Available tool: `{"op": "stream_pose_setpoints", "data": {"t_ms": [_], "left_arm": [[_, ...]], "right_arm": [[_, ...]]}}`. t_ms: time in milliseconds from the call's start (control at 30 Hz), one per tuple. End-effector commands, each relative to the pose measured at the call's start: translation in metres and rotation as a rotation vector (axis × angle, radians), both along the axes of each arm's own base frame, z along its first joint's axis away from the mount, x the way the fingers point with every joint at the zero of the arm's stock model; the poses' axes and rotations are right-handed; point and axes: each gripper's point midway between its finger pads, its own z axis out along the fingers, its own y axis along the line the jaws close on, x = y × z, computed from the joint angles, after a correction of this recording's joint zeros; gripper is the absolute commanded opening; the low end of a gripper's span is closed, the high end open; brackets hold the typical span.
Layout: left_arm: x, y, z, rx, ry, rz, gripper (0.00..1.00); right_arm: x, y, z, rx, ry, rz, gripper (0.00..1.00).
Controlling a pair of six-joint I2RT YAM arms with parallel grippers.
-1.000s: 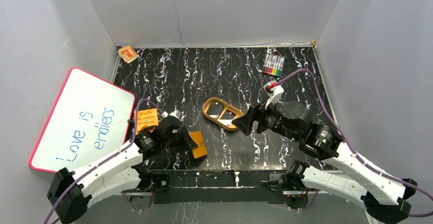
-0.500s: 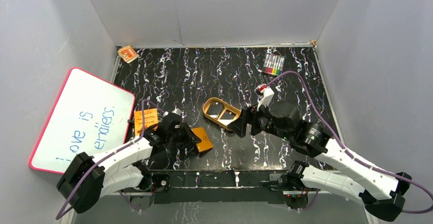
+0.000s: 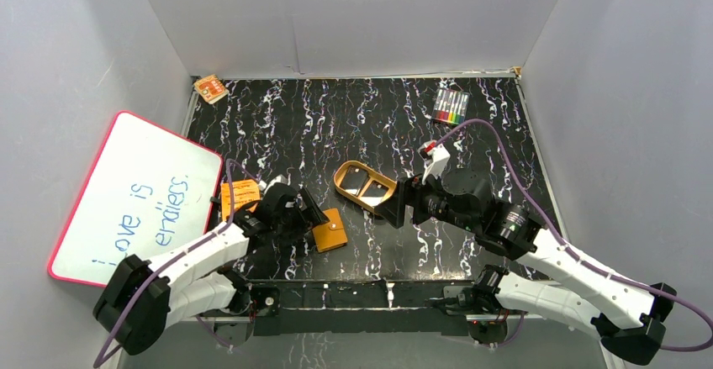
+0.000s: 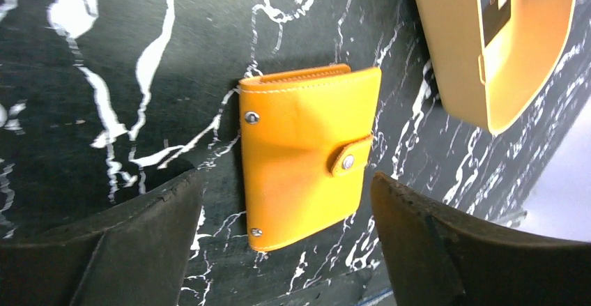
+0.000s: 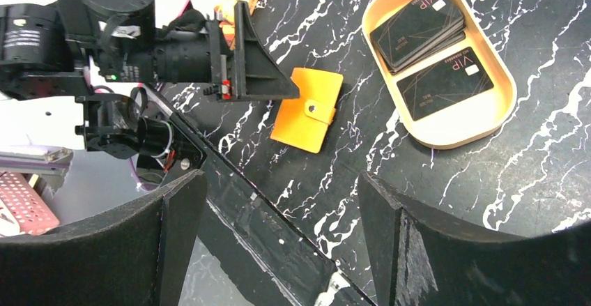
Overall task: Put the credit cards into the card holder
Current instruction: Place the card holder at the center of the board, then reset both arms
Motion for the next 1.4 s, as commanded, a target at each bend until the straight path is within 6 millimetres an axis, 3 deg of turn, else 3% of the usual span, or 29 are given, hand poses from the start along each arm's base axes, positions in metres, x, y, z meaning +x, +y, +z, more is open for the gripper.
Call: {"op": "stream_pose_setpoints", "data": {"t_ms": [0, 67, 133, 333, 633, 800, 933, 1200, 1367], "left_arm": [[0.003, 0.032, 0.007, 0.147, -0.024, 0.072, 0.89], [0.006, 0.038, 0.017, 0.162, -0.053, 0.09, 0.91], [0.01, 0.041, 0.028, 0.167, -0.085, 0.101, 0.91], [0.015, 0.042, 0.065, 0.171, -0.144, 0.086, 0.92], [0.019, 0.055, 0.125, 0.291, -0.196, 0.012, 0.94], [0.014, 0.044, 0.137, 0.235, -0.252, -0.09, 0.94], [0.0, 0.026, 0.119, 0.119, -0.22, -0.134, 0.92], [-0.019, 0.018, 0.039, 0.089, 0.02, -0.077, 0.86], [-0.018, -0.003, 0.018, 0.024, 0.068, -0.117, 0.78]], "right_arm": [[0.006, 0.0, 0.006, 0.026, -0.03, -0.027, 0.88], [0.008, -0.001, 0.006, 0.023, -0.033, -0.038, 0.89], [0.01, -0.002, 0.004, 0.016, -0.03, -0.054, 0.98], [0.02, -0.007, -0.005, -0.025, 0.007, -0.137, 0.99], [0.062, -0.047, -0.021, -0.197, 0.066, -0.526, 0.99], [0.062, -0.046, -0.032, -0.288, 0.028, -0.464, 0.99], [0.047, -0.029, -0.033, -0.217, 0.004, -0.305, 0.99], [0.026, -0.025, -0.03, -0.105, 0.016, -0.218, 0.99], [0.024, -0.02, -0.03, -0.112, 0.048, -0.203, 0.99]]}}
